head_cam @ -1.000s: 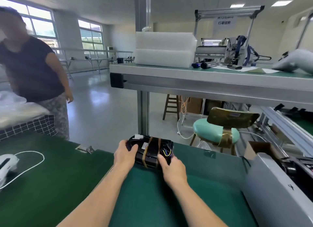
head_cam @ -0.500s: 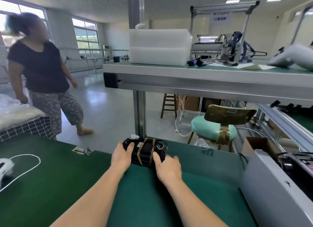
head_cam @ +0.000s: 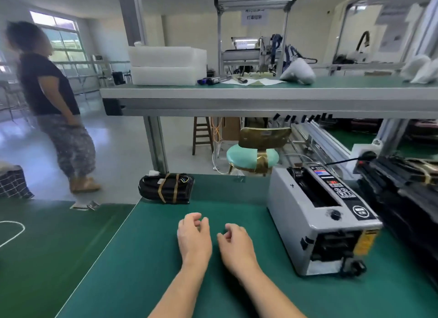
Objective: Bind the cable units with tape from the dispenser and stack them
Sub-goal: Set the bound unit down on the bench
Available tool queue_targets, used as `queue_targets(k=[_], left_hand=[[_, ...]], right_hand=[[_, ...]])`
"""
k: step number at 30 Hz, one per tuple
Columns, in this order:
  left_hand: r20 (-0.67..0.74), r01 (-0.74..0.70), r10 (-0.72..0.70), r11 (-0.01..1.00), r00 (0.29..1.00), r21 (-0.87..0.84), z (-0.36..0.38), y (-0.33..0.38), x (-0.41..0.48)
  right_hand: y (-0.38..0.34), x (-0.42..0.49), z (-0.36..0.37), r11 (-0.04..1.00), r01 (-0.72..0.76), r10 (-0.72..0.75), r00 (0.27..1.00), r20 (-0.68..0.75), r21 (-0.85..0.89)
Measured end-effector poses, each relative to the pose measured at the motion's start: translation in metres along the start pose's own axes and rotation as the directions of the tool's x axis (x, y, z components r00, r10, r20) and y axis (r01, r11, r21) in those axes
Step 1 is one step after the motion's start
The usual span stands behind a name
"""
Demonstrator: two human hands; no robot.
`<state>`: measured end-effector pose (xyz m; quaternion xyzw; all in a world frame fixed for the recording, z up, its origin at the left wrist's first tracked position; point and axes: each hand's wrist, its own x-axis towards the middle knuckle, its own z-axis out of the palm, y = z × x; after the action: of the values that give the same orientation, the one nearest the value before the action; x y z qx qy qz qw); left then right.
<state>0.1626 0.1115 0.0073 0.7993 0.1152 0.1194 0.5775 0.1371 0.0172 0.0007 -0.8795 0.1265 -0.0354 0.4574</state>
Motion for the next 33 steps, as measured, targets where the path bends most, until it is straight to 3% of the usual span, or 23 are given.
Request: queue_targets(k=[5,11,21,28,33], left_hand=[[0.118,0.005,-0.008,1.000,0.993,0.020,0.024,0.003,-0.075],[0.200,-0.090,0.059,0.985,0.978,0.149,0.038,0.008,-0.136],[0.450,-0.305,0.192,0.933,0.872,0.193,0.077,0.015,-0.221],[0.454,-0.322,0.229,0.936,0.861,0.140,0.081,0.018,-0.229],[0.438,-0.351,0.251,0.922,0.863,0.164,0.084,0.018,-0.230]], right_hand=[[0.036,-0.056,-0.028,0.999,0.026,-0.029,0.998,-0.062,-0.037],[0.068,-0.103,-0.066,0.997,0.056,-0.060,0.995,-0.074,-0.056],[0.122,-0.163,-0.134,0.999,0.040,-0.042,0.982,-0.183,-0.015],[0.126,-0.168,-0.145,0.997,0.059,-0.047,0.977,-0.209,0.055],[0.133,-0.162,-0.150,0.980,-0.006,0.050,0.974,-0.219,0.197]])
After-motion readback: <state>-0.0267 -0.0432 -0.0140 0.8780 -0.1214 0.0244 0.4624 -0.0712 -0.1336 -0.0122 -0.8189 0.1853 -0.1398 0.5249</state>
